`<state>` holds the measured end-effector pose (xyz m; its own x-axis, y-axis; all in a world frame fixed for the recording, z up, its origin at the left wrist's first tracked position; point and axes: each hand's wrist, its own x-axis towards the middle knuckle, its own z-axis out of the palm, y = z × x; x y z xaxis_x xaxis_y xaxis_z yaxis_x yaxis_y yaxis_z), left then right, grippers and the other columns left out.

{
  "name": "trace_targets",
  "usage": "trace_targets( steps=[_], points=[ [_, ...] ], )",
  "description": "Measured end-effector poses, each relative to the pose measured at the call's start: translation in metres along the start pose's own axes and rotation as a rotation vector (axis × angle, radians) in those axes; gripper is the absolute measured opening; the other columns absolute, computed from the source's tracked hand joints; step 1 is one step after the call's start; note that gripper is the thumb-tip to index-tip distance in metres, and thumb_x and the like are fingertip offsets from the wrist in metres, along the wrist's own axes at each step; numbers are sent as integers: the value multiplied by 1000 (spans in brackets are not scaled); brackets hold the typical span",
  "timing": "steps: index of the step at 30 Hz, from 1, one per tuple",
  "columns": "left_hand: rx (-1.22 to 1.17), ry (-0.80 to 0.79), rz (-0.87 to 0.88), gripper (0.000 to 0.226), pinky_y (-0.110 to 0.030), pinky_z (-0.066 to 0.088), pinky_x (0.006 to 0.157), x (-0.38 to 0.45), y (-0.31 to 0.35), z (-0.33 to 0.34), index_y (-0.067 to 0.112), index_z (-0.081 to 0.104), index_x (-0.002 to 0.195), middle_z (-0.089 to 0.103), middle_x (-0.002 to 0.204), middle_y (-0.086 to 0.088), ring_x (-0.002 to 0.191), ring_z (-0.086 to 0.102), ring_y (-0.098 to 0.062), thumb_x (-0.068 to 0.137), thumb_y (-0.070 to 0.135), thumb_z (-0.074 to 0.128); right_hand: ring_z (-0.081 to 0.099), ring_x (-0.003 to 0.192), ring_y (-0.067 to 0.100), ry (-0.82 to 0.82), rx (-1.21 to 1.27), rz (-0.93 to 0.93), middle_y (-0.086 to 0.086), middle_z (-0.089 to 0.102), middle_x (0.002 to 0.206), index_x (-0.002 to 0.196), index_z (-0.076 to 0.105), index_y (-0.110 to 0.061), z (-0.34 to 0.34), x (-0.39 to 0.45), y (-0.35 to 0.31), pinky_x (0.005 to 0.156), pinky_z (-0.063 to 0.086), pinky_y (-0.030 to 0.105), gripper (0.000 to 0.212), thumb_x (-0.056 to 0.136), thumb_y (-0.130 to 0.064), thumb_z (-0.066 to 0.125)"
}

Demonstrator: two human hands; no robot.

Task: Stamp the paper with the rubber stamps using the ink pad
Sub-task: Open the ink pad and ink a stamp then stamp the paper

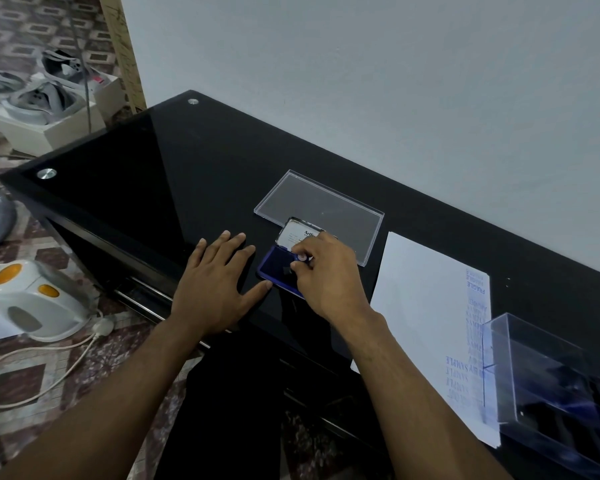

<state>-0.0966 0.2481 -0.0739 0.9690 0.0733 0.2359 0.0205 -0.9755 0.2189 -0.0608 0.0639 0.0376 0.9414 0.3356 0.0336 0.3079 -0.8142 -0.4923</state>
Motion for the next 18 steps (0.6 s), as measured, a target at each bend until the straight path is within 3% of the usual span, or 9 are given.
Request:
trace_targets(
  steps=[9, 18],
  points=[
    [7, -2, -2, 82, -48, 9, 125, 0, -1, 2, 27, 42, 149, 32, 162, 2, 154, 15, -17, 91, 82, 25, 57, 112, 13, -13, -24, 6, -1, 60, 126, 126, 66, -22, 0, 1, 1, 91, 37, 17, 32, 95, -19, 62],
    [10, -10, -8, 82, -47, 7, 125, 1, -1, 2, 28, 41, 150, 30, 163, 2, 154, 13, -16, 91, 83, 24, 58, 113, 15, -57, -32, 20, 2, 61, 126, 127, 65, -20, -4, 3, -3, 99, 44, 25, 34, 93, -15, 65]
  ],
)
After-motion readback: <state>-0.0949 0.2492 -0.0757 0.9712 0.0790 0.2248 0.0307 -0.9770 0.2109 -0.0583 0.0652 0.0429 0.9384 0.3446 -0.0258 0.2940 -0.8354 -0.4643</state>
